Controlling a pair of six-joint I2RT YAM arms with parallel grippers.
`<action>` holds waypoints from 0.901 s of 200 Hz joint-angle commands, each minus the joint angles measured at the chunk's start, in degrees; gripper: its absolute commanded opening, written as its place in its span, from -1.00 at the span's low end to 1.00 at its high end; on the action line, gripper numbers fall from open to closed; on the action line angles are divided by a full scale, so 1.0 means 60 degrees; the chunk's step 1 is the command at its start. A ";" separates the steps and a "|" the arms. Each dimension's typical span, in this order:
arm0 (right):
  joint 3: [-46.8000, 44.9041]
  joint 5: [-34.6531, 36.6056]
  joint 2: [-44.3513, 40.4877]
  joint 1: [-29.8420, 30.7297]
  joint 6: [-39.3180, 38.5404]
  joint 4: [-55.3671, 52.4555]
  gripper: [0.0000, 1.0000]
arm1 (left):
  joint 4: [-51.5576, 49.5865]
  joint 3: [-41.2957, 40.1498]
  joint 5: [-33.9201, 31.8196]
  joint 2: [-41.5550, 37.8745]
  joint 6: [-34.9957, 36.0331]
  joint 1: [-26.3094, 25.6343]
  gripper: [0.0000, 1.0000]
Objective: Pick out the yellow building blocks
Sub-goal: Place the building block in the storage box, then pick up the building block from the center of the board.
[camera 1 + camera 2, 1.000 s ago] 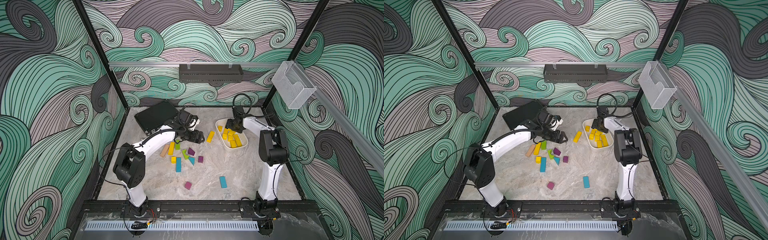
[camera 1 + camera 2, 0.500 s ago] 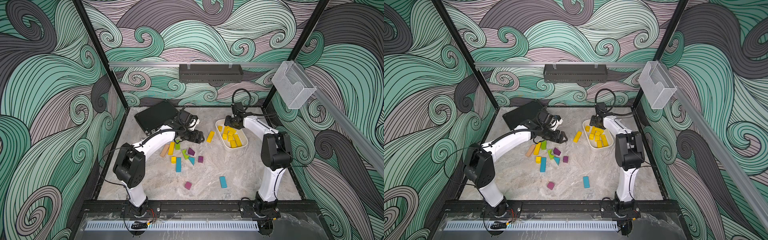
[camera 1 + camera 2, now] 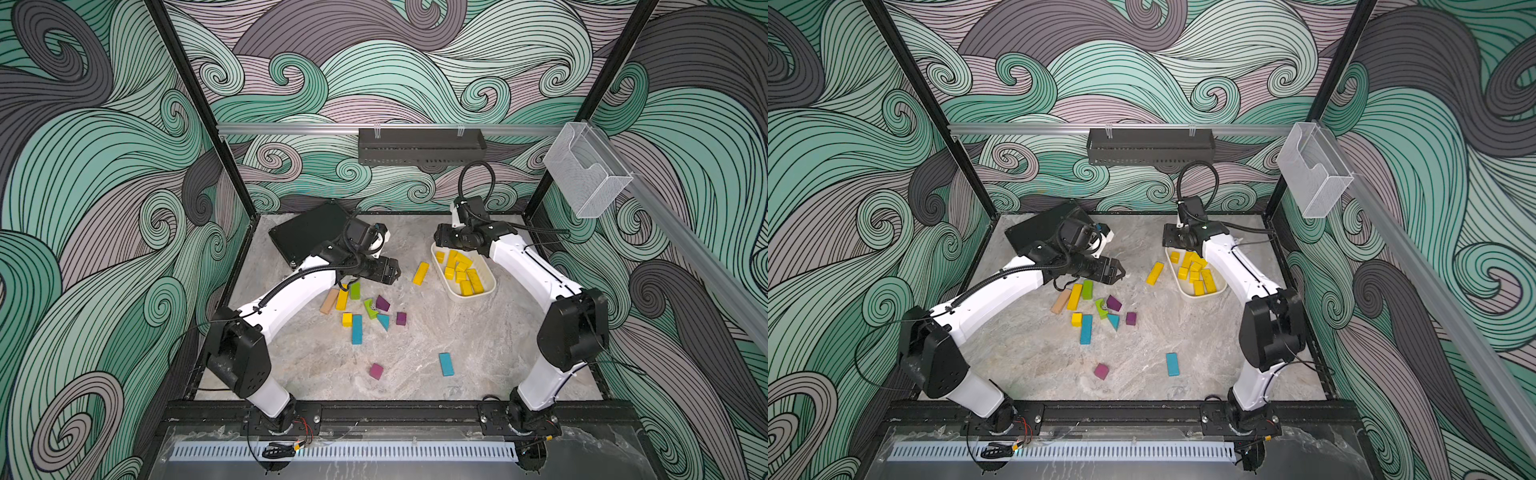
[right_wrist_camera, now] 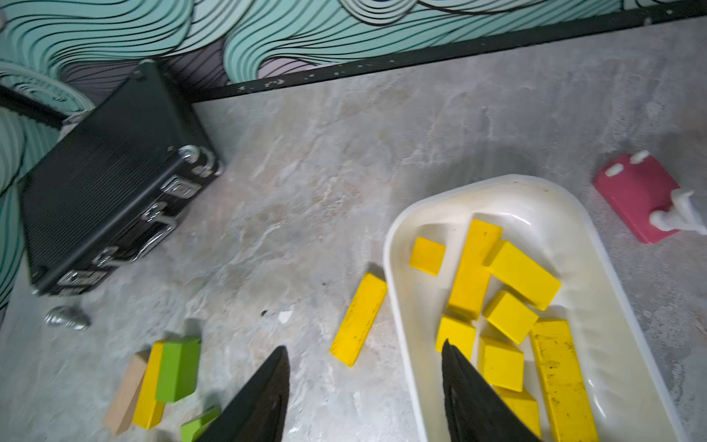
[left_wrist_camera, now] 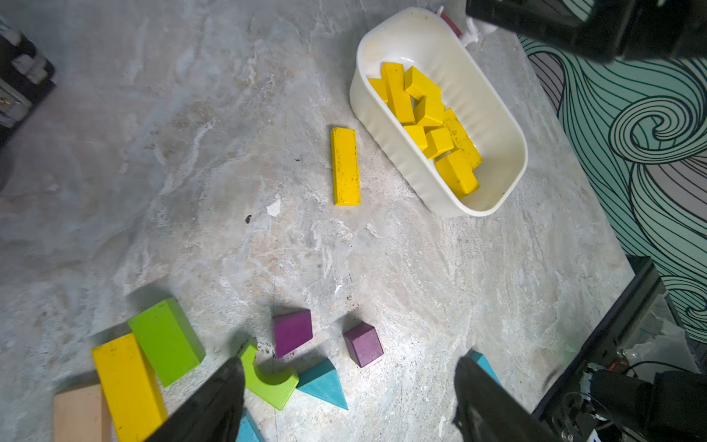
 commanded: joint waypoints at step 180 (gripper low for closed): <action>-0.0008 -0.1581 0.2618 0.5752 -0.1483 0.0688 0.16 | -0.0592 -0.6961 -0.1913 -0.6132 -0.3574 0.2134 0.60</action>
